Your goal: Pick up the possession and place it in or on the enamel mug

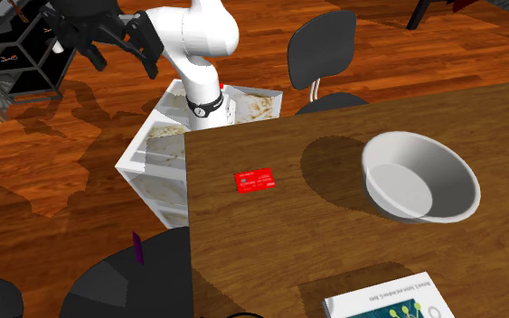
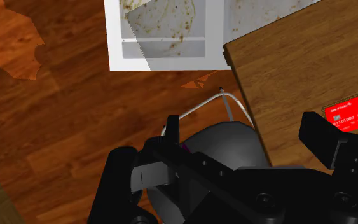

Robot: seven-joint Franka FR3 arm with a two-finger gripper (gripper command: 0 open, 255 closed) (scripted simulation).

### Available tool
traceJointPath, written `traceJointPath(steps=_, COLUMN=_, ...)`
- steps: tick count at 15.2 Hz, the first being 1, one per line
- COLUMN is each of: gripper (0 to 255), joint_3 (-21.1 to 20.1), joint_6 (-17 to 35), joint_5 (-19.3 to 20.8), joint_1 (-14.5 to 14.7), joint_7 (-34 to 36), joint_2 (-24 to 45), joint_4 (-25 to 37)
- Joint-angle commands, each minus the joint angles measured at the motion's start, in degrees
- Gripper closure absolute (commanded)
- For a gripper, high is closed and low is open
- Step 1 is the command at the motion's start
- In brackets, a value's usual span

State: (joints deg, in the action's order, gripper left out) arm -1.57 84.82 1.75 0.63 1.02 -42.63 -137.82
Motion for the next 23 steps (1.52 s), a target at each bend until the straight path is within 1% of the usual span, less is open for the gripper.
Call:
traceJointPath(steps=1, gripper=0, joint_3=0.00, joint_6=0.00, joint_5=0.00, joint_1=0.00, joint_7=0.00, joint_2=0.00, joint_4=0.00)
traceJointPath(steps=7, gripper=0, joint_3=-4.45, joint_6=3.63, joint_5=-11.04, joint_1=-1.62, joint_7=16.79, joint_2=1.56, joint_4=-6.24)
traceJointPath(steps=12, gripper=0, joint_3=-8.45, joint_6=9.37, joint_5=-21.23, joint_1=-2.12, joint_7=29.81, joint_2=4.53, joint_4=-10.48)
traceJointPath(steps=17, gripper=0, joint_3=-12.60, joint_6=17.62, joint_5=-32.03, joint_1=-1.79, joint_7=41.38, joint_2=9.53, joint_4=-13.43)
traceJointPath(steps=23, gripper=0, joint_3=-17.54, joint_6=30.25, joint_5=-45.60, joint_1=-0.60, joint_7=52.54, joint_2=18.69, joint_4=-14.46)
